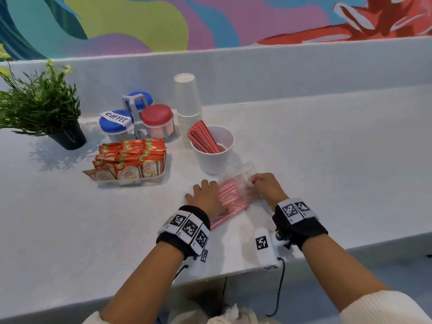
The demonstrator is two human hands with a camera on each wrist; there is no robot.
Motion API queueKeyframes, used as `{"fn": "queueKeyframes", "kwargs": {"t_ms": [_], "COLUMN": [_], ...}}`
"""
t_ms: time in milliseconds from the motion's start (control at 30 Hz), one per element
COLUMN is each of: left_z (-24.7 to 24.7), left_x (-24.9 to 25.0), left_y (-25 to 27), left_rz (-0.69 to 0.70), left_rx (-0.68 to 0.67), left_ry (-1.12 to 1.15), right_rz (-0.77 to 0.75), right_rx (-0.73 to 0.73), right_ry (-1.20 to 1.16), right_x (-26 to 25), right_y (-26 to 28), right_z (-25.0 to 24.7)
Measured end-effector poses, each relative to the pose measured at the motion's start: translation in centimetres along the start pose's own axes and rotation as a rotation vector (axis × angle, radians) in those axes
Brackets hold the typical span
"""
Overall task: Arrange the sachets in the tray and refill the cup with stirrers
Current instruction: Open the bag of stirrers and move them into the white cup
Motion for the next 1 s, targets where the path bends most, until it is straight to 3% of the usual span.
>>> {"fn": "queueKeyframes", "kwargs": {"t_ms": [233, 367, 533, 700, 867, 1000], "left_z": [-0.7, -0.5, -0.8, -1.1, -1.1, -1.3], "left_x": [-0.1, -0.6, -0.8, -1.6, -2.0, -2.5], "left_y": [-0.1, 0.2, 0.6, 0.9, 0.9, 1.1], "left_rz": [0.061, 0.099, 0.139, 0.164, 0.163, 0.153], "left_rx": [-0.018, -0.016, -0.052, -0.078, -0.064, -0.031], "left_ry": [-0.014, -0.03, -0.092, -0.096, -0.039, -0.001], "right_rz": [-0.193, -0.119, -0.164, -0.061, -0.188, -0.355], "right_rx": [-0.064, -0.028, -0.029, -0.018, 0.038, -0.049], "right_ry": [-0.133, -0.266, -0.311, -0.599, -0.364, -0.095], "right_x": [-2.9, -2.2, -2.5, -1.3, -2.6, -4.3], "right_y": [3.3, 3.7, 3.8, 3.6, 3.8, 3.9], "right_z": [0.3, 0.1, 0.3, 0.5, 0.8, 2.4]}}
Point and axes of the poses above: each hand's wrist, its own y-axis away from the middle knuckle, its own z-axis out of the palm, x = y × z, the point moved 6 cm from there along -y, towards the middle knuckle, and after that the axes turned 15 degrees about y, right-handed, at the moved point
